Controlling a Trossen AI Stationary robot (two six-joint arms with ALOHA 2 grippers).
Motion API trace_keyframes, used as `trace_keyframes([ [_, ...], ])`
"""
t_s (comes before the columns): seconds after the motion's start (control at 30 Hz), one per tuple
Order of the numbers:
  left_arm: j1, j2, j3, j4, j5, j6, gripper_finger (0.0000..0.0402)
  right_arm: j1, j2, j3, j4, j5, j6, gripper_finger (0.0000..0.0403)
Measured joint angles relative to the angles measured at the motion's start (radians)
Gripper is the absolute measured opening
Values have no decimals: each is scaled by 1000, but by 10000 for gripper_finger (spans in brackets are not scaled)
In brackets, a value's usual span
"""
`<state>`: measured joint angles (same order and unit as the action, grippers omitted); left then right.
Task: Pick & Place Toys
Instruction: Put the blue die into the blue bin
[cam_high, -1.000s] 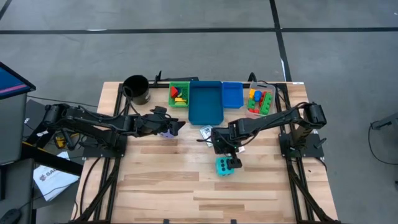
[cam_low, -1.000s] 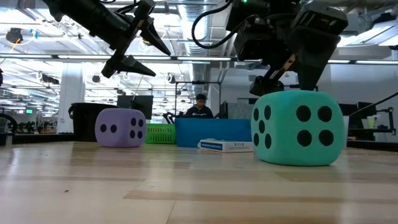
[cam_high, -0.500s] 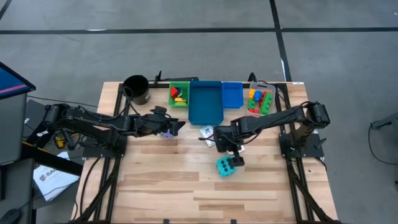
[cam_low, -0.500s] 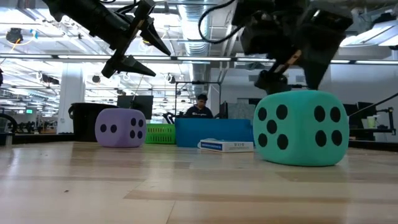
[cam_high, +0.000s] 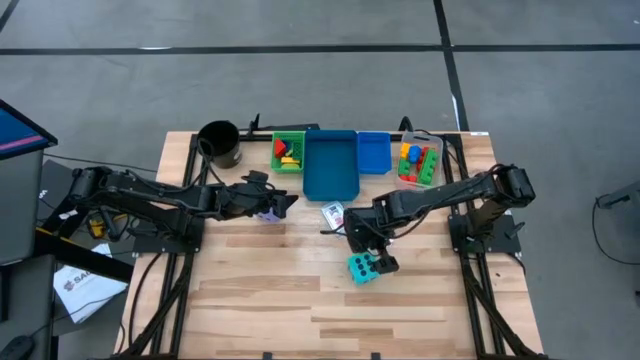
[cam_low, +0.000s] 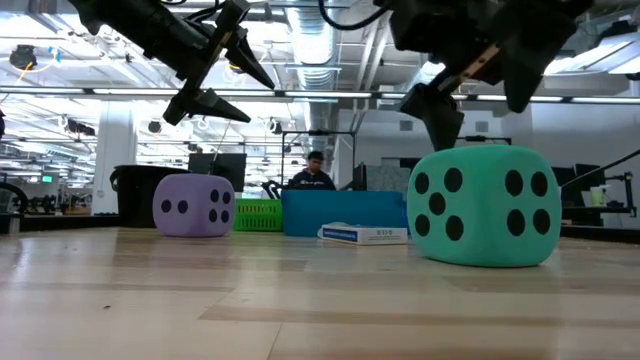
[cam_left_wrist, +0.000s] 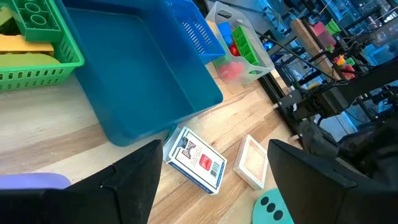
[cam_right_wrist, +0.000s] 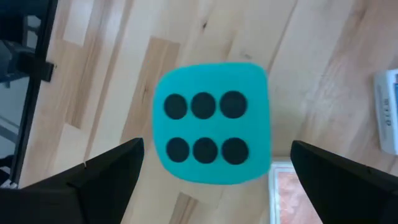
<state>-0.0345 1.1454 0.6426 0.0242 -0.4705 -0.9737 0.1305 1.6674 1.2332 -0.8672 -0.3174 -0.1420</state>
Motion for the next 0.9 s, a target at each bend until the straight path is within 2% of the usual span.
trace_keyframes([
  [0.27, 0, 0, 0, 0, 0, 0, 285, 45, 1, 0, 4, 86, -14, 400],
  [0.9, 0, 0, 0, 0, 0, 8, 285, 99, 7, 0, 27, 136, -8, 400],
])
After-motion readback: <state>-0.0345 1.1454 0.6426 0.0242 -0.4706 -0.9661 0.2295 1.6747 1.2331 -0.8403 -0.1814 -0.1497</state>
